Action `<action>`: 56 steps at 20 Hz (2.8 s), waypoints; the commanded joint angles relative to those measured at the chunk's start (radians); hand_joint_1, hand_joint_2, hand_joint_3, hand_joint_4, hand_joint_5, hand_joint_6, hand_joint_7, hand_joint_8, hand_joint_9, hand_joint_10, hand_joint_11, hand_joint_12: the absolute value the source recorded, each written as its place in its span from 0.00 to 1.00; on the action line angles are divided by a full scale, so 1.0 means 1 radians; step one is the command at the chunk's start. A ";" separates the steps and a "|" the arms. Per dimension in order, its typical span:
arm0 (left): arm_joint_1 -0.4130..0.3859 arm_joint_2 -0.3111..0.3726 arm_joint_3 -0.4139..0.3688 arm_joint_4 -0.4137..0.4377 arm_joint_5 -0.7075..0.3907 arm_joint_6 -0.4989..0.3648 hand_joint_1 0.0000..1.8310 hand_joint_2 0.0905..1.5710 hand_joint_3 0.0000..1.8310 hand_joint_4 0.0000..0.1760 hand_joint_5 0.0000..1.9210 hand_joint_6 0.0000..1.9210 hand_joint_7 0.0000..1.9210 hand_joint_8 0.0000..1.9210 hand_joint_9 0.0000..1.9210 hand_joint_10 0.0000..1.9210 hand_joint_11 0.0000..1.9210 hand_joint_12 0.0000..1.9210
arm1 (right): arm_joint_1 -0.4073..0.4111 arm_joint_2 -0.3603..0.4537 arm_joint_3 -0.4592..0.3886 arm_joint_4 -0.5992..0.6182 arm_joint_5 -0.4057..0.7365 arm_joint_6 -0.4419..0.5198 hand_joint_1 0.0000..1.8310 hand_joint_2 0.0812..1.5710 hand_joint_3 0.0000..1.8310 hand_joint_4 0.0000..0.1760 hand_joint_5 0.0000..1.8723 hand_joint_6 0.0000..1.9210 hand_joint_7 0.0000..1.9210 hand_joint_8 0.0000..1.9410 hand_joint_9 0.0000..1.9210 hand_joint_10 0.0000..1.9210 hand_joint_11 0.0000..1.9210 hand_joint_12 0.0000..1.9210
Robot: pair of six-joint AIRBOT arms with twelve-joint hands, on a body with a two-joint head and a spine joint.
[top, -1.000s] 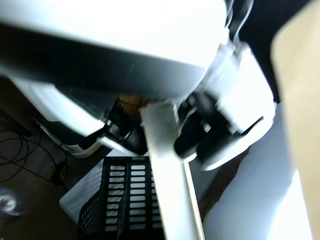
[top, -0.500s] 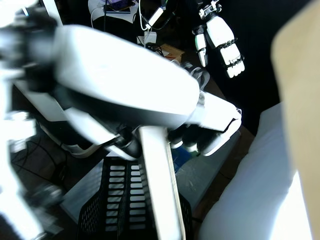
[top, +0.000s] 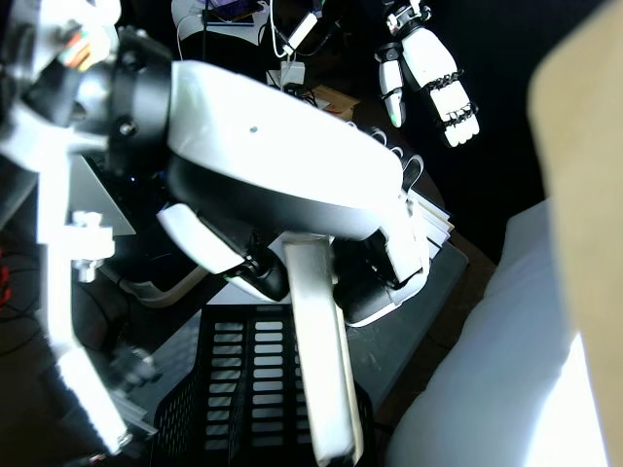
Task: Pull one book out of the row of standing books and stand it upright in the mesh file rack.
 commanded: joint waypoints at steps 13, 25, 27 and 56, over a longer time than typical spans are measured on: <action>0.010 -0.007 0.025 -0.021 -0.118 -0.012 0.09 0.96 0.00 0.22 0.00 0.00 0.00 0.00 0.00 0.00 0.00 0.00 | -0.047 -0.075 0.064 -0.094 -0.122 -0.016 0.73 0.75 0.00 0.00 0.41 0.65 0.42 0.64 0.41 0.75 0.31 0.89; 0.029 -0.015 0.032 -0.035 -0.129 -0.018 0.05 0.96 0.00 0.22 0.00 0.00 0.00 0.00 0.00 0.00 0.00 0.00 | -0.134 -0.166 0.162 -0.249 -0.187 0.054 0.75 0.72 0.00 0.00 0.45 0.56 0.46 0.57 0.47 0.70 0.41 0.83; 0.030 -0.017 0.033 -0.034 -0.125 -0.018 0.05 0.96 0.00 0.23 0.00 0.00 0.00 0.00 0.00 0.00 0.00 0.00 | -0.137 -0.175 0.178 -0.296 -0.187 0.087 0.75 0.71 0.00 0.00 0.47 0.52 0.48 0.56 0.48 0.68 0.44 0.82; 0.038 -0.051 0.062 -0.027 -0.129 -0.042 0.04 0.92 0.00 0.52 0.00 0.00 0.00 0.00 0.00 0.00 0.00 0.00 | -0.314 -0.321 0.430 -0.367 -0.226 0.192 0.66 0.77 0.00 0.00 0.39 0.59 0.44 0.77 0.51 0.84 0.55 0.99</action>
